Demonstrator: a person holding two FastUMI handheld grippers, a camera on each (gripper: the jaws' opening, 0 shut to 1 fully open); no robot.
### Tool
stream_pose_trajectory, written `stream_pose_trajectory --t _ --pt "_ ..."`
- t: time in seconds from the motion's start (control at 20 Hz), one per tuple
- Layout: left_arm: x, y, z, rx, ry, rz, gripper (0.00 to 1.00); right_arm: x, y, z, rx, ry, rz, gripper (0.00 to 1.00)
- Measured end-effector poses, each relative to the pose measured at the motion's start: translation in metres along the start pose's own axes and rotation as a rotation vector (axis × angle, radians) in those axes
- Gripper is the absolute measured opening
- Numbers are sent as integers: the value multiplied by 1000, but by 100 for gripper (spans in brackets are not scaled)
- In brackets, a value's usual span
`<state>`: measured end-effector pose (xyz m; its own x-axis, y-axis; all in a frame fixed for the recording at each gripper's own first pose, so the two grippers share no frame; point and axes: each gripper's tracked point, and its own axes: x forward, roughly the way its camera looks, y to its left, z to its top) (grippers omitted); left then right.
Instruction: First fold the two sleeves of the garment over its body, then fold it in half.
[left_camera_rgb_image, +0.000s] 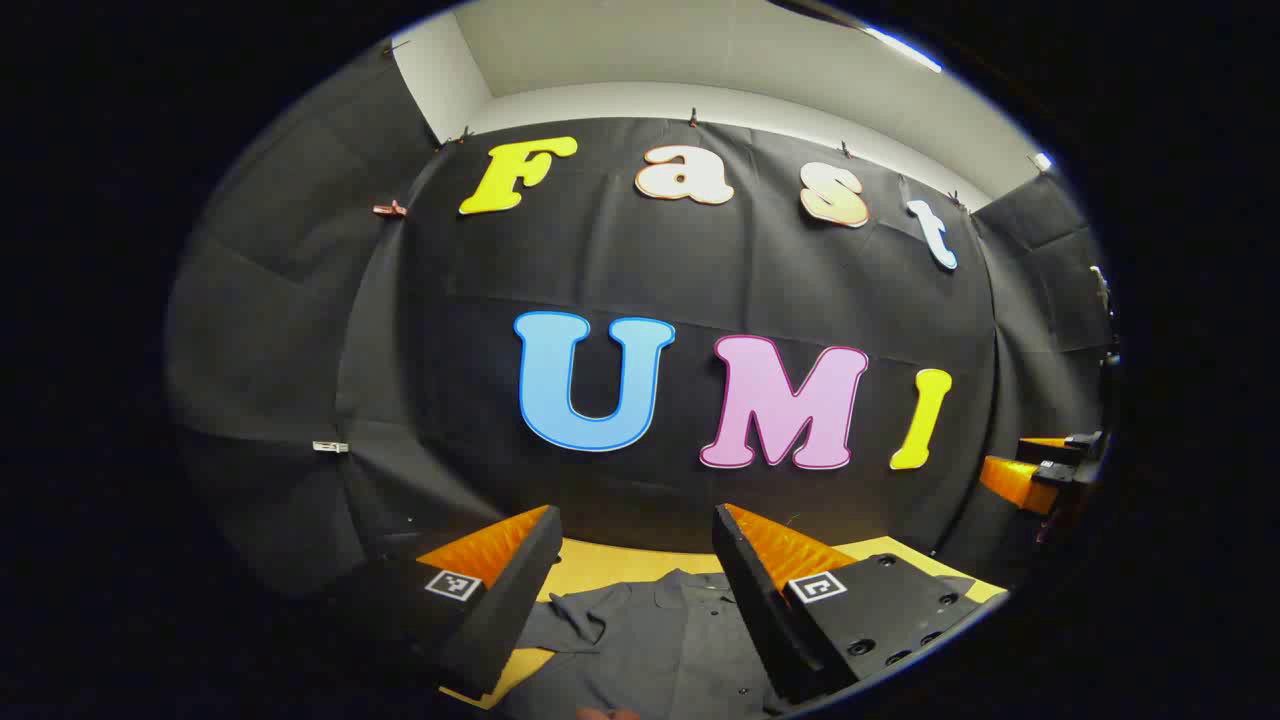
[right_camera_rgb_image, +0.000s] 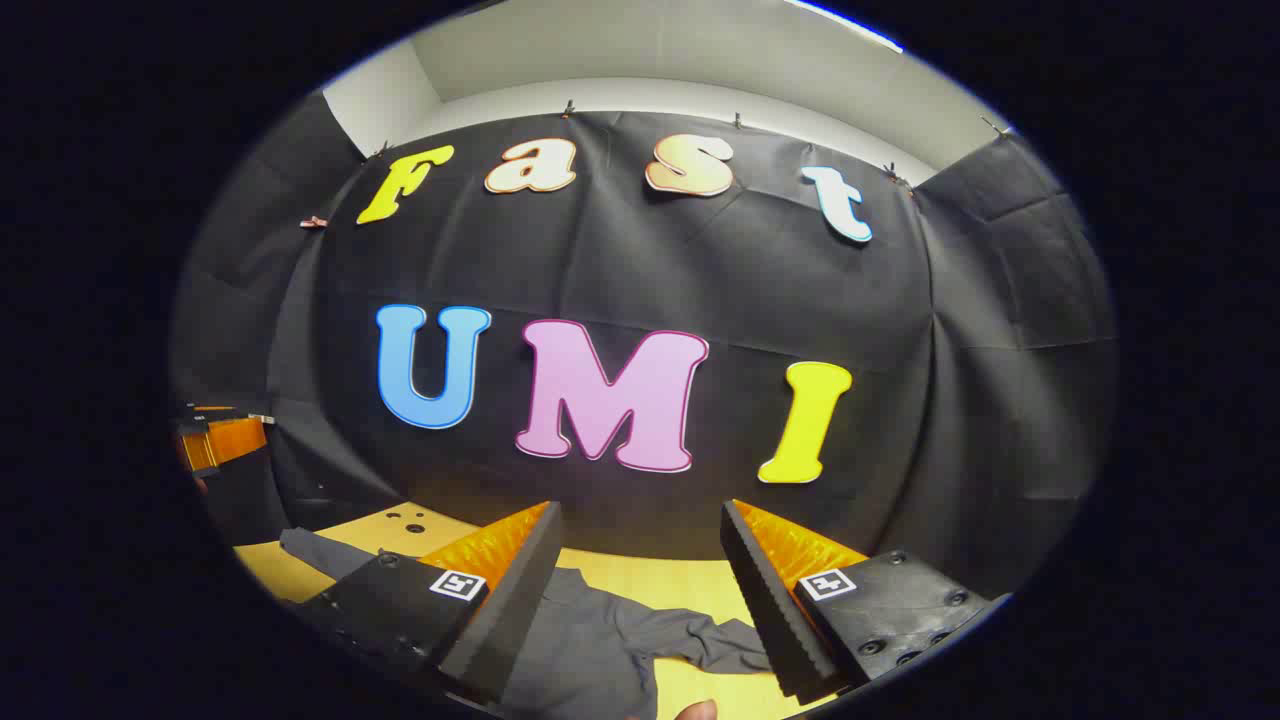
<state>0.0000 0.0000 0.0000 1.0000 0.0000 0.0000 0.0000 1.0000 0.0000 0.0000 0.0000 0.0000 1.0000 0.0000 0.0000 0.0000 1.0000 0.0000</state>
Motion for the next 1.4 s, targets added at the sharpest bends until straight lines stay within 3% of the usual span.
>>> stream_pose_trajectory --t 0.4,0.8,1.1,1.4 --pt "18 -10 -3 40 -6 -18 96 13 -80 -28 6 57 -92 99" --pt "25 -18 -17 80 44 25 96 48 -118 -78 32 136 -58 97" --pt "20 -20 -30 89 100 59 96 67 -172 -166 57 345 -123 98" --pt "15 -14 -32 136 123 107 96 79 -229 -282 89 587 -172 98"
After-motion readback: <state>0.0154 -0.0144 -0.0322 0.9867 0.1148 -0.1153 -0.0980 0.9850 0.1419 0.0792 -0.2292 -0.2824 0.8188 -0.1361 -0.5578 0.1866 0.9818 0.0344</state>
